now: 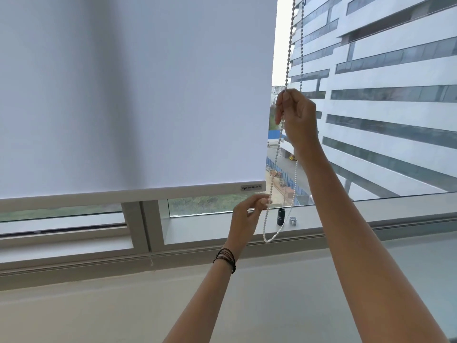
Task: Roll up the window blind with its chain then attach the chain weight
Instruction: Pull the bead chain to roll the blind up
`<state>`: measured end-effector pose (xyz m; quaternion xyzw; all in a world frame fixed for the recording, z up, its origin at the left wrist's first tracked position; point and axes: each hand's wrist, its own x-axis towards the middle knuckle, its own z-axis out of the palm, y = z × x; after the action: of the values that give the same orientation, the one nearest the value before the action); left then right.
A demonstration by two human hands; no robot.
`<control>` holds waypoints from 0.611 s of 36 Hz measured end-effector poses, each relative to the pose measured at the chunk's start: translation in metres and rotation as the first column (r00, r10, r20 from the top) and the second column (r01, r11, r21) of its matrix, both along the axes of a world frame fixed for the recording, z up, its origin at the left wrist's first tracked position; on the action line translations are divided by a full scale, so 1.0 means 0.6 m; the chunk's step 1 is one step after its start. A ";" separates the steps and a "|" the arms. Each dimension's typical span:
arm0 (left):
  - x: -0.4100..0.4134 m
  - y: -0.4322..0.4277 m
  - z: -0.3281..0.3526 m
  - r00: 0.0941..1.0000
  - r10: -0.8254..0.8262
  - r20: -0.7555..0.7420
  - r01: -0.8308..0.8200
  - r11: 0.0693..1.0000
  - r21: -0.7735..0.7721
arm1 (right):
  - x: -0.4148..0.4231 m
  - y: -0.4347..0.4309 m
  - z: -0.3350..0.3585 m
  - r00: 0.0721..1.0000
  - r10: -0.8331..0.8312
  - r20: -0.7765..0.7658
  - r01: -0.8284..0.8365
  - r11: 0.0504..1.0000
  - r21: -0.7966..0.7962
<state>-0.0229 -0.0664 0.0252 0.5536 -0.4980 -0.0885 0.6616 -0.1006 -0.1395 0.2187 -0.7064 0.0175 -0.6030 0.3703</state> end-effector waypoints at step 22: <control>-0.022 -0.001 0.397 1.000 -0.006 0.030 0.014 0.957 -0.291 | -0.007 -0.005 -0.037 0.986 -0.155 -0.055 0.145 0.977 -0.154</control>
<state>-0.0362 -0.0673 0.2635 0.4489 -0.5178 -0.0096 0.7282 -0.1049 -0.1422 0.1964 -0.7484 0.0377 -0.6050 0.2690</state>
